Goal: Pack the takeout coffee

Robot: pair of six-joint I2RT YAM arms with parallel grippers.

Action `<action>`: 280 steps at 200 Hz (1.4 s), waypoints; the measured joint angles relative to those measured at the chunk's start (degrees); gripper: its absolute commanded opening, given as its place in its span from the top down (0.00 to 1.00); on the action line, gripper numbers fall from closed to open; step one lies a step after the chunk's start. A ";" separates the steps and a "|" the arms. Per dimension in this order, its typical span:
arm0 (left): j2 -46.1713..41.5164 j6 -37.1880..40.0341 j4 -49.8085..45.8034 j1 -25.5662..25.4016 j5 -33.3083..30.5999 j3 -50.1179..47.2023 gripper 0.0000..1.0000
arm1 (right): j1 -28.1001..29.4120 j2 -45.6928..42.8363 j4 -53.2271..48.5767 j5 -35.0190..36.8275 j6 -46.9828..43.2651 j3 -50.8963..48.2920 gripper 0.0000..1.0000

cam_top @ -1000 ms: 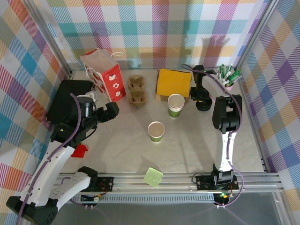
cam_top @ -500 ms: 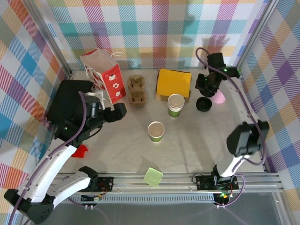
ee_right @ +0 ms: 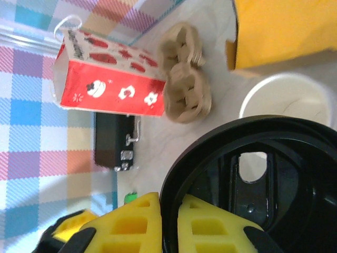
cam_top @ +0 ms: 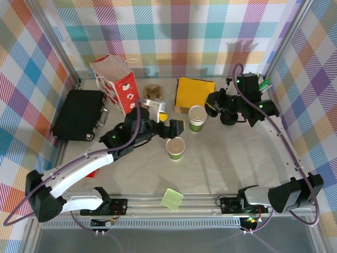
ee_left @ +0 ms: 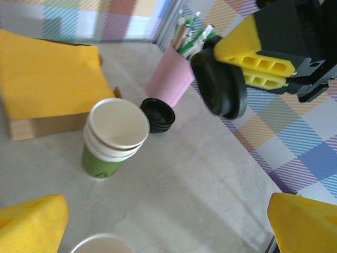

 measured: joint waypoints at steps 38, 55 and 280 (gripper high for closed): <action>7.65 4.46 10.32 -2.78 2.32 -1.05 0.03 | 3.76 -1.27 3.91 0.07 6.16 -3.67 0.88; 9.99 5.33 14.19 -3.17 2.47 -1.38 0.03 | 4.76 -1.81 5.75 0.35 8.09 -5.16 0.88; 18.95 2.91 29.18 -3.37 1.03 -2.64 0.79 | 8.26 -2.58 10.95 1.92 13.86 -9.66 0.61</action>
